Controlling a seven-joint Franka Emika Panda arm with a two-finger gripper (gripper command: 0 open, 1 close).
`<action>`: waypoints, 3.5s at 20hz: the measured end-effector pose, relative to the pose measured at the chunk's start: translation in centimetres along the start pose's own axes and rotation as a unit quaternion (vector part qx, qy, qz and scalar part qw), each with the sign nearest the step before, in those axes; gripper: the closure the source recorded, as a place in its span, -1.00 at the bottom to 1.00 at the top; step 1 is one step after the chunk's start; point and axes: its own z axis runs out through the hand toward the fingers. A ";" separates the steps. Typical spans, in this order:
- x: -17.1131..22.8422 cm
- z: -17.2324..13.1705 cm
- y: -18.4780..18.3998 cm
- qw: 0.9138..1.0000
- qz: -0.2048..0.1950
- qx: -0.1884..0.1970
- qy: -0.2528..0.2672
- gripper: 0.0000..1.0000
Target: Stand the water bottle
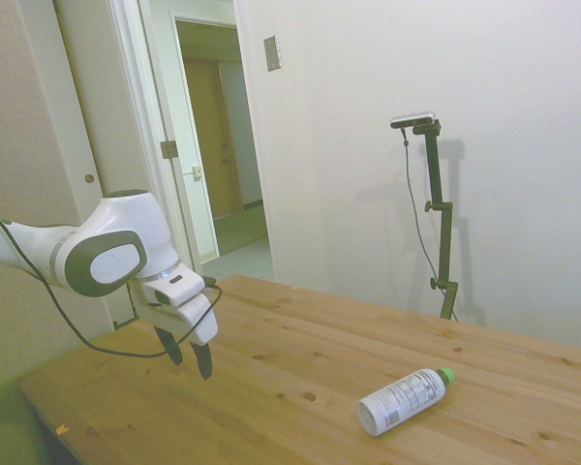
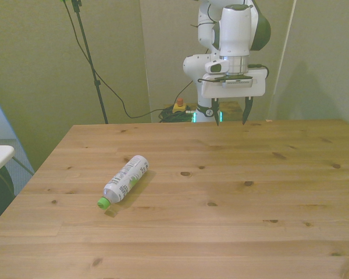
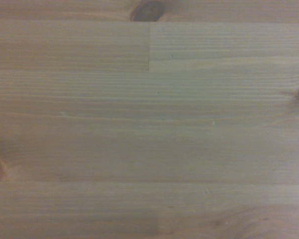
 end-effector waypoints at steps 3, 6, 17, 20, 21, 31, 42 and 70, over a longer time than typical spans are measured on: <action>0.0 0.1 0.2 1.000 0.002 -0.005 -0.004 -1.00; 2.1 -1.2 0.9 1.000 0.021 0.003 0.011 -1.00; 17.2 -3.8 0.6 0.993 0.100 0.020 0.062 -1.00; 19.9 -2.2 -1.0 0.990 0.117 0.014 0.081 -1.00; 20.0 -1.9 -1.1 0.989 0.117 0.014 0.086 -1.00; 31.1 1.1 1.7 0.975 0.184 0.012 0.123 -1.00; 38.0 6.7 2.4 0.968 0.213 -0.008 0.133 -1.00; 40.5 12.1 2.0 0.968 0.221 -0.034 0.112 1.00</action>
